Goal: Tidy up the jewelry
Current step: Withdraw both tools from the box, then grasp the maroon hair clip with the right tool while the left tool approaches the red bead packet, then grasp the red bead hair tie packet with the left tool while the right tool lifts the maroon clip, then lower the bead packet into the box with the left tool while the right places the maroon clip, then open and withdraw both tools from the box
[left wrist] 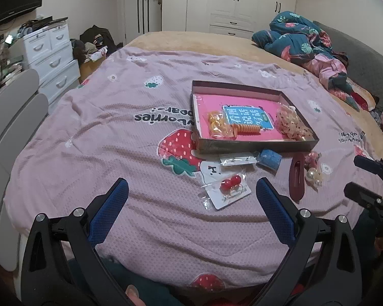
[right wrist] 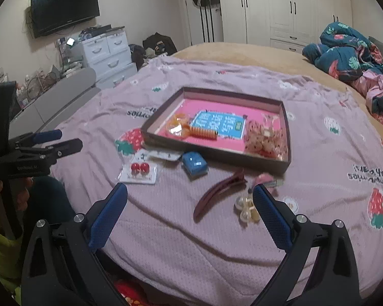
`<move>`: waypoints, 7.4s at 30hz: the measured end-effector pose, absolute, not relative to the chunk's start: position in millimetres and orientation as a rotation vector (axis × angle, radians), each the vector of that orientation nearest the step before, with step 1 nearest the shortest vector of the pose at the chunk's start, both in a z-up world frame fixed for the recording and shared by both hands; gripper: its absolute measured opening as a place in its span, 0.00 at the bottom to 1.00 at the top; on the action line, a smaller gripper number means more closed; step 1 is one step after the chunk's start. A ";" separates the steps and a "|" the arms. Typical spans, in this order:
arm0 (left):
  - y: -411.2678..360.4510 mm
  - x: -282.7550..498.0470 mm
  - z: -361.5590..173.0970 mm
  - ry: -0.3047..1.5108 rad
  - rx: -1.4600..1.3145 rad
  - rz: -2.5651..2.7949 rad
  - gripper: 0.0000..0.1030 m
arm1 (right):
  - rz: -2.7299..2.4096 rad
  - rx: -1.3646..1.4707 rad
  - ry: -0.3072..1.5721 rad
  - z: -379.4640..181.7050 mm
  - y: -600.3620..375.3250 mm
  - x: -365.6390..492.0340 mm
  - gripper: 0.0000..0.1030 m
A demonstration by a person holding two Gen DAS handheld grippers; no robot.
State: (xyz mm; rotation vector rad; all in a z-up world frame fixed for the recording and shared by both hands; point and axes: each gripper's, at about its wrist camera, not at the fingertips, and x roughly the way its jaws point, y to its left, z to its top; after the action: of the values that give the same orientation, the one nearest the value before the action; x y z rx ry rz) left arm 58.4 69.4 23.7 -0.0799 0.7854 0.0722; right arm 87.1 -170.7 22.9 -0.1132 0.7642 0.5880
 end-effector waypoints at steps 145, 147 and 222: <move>18.9 240.2 53.0 0.735 -0.026 -0.103 0.35 | 0.525 0.100 0.730 51.9 -212.0 248.7 0.09; 19.9 252.2 43.8 0.757 -0.043 -0.103 0.36 | 0.528 0.095 0.738 48.1 -209.2 253.5 0.09; 11.3 204.4 53.2 0.703 -0.063 -0.150 0.88 | 0.444 0.156 0.692 39.0 -237.2 199.0 0.75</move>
State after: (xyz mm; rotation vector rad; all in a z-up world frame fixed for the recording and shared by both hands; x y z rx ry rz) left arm 204.4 11.3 53.2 -0.0626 0.7027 -0.1498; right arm 199.0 -237.2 39.0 0.1562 0.6920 0.4438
